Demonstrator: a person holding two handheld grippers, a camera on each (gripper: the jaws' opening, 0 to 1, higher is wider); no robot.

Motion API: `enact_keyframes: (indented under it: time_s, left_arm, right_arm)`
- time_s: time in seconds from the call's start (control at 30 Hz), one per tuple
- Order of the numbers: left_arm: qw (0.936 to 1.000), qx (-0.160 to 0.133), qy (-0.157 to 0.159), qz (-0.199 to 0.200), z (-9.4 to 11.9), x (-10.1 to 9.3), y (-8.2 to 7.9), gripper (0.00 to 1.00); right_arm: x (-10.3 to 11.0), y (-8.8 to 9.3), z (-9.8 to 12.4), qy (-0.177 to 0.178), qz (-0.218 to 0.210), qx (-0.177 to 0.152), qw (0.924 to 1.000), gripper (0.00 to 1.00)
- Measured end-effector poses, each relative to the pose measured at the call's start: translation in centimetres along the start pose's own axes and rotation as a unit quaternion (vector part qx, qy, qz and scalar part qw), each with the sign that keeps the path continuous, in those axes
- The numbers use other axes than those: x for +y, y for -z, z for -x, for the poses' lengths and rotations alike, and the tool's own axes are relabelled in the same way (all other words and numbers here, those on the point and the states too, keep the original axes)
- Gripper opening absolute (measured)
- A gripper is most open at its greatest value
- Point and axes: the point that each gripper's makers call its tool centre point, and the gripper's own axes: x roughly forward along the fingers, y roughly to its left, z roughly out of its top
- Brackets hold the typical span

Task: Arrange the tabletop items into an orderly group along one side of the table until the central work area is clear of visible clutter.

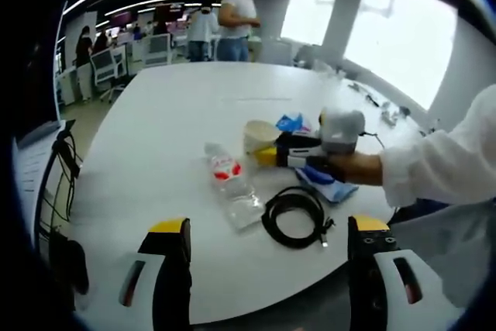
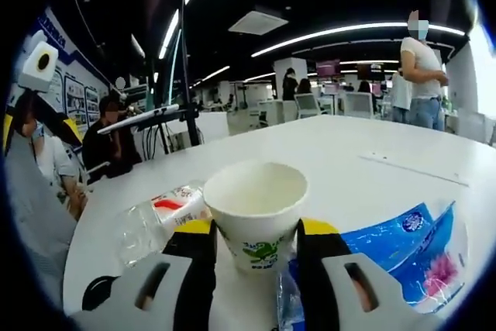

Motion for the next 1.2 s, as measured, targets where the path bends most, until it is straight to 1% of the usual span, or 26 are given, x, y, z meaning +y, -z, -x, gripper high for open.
enact_keyframes:
  time_s: [0.17,0.27,0.4,0.47,0.6,0.67,0.73,0.87,0.93,1.0,1.13,1.2]
  left_arm:
    - [1.0000,-0.001,0.002,0.000,0.0,-0.1,0.0,0.79]
    - [1.0000,-0.003,0.003,-0.001,0.0,-0.2,-0.1,0.80]
    - [1.0000,-0.005,0.005,-0.003,0.0,-0.3,-0.2,0.81]
    - [1.0000,-0.005,0.006,-0.004,0.0,-0.5,-0.2,0.81]
    - [0.9999,-0.005,0.012,-0.011,-0.1,-1.0,-0.3,0.81]
    - [0.9998,-0.006,0.015,-0.015,-0.1,-1.1,-0.4,0.81]
    - [0.9996,-0.008,0.019,-0.019,-0.1,-1.3,-0.5,0.81]
    - [0.9993,-0.013,0.025,-0.024,-0.2,-1.6,-0.8,0.81]
    - [0.9992,-0.015,0.026,-0.026,-0.1,-1.6,-0.8,0.81]
    - [0.9991,-0.018,0.027,-0.028,-0.1,-1.7,-1.0,0.81]
    - [0.9989,-0.022,0.028,-0.030,0.0,-1.8,-1.3,0.81]
    - [0.9989,-0.021,0.028,-0.031,0.0,-1.8,-1.3,0.80]
  right_arm:
    - [0.2,0.0,0.1,-0.005,0.021,0.010,0.9997,0.48]
    - [0.2,-0.5,0.2,-0.008,0.021,0.005,0.9997,0.50]
    - [0.5,-1.2,0.5,-0.014,0.039,0.005,0.9991,0.56]
    - [0.6,-1.4,0.7,-0.014,0.042,0.007,0.9990,0.56]
    - [0.2,-2.0,1.8,-0.014,0.023,0.017,0.9995,0.55]
    - [0.3,-2.5,2.7,-0.009,0.026,0.024,0.9993,0.56]
    - [0.1,-2.4,3.1,-0.008,0.026,0.030,0.9992,0.59]
    - [-0.2,-3.4,5.0,0.003,0.028,0.032,0.9991,0.60]
    - [-0.4,-3.4,5.5,0.009,0.028,0.029,0.9992,0.61]
    - [-0.3,-4.1,6.3,0.011,0.029,0.027,0.9992,0.61]
    - [-0.4,-4.6,7.6,0.018,0.033,0.024,0.9990,0.61]
    - [-0.3,-5.3,8.8,0.024,0.032,0.022,0.9989,0.61]
